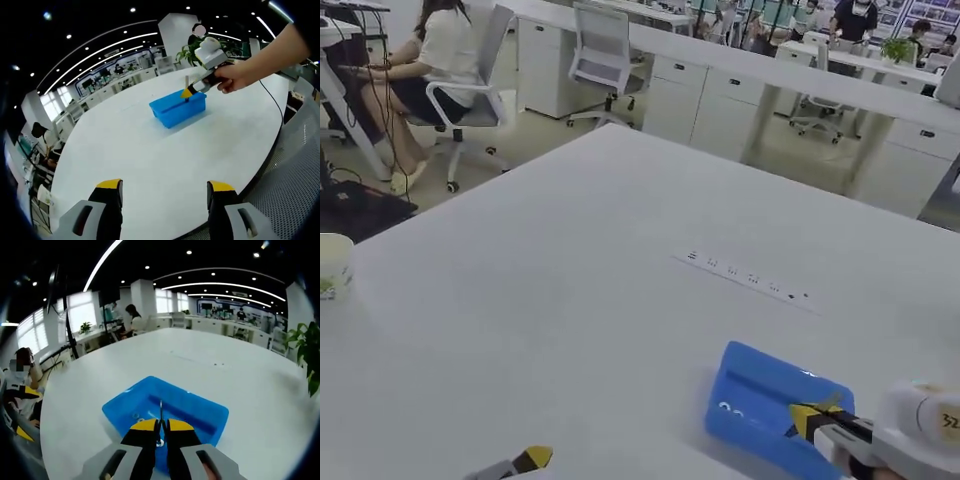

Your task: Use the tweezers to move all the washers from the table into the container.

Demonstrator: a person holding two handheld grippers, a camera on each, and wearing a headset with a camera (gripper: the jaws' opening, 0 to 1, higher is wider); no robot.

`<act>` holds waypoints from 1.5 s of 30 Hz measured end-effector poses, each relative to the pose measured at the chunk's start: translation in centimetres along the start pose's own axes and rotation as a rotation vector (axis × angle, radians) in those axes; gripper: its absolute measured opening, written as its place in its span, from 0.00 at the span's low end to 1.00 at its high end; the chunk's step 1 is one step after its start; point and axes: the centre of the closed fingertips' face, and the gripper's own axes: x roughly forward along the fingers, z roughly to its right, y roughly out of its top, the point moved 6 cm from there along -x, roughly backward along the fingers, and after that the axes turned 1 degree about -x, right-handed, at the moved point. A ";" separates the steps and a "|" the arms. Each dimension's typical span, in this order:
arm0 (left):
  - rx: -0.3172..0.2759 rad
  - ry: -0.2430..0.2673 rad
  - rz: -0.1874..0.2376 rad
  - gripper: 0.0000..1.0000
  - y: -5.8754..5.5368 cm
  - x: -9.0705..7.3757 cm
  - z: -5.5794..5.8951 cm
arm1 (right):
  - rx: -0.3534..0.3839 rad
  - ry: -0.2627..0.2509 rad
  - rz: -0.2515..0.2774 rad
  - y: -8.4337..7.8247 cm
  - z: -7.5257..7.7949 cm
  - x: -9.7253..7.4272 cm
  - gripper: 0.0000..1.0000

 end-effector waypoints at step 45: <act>-0.139 -0.555 0.358 0.46 16.2 -5.6 1.9 | -0.150 0.511 0.048 4.9 -12.1 -14.3 0.03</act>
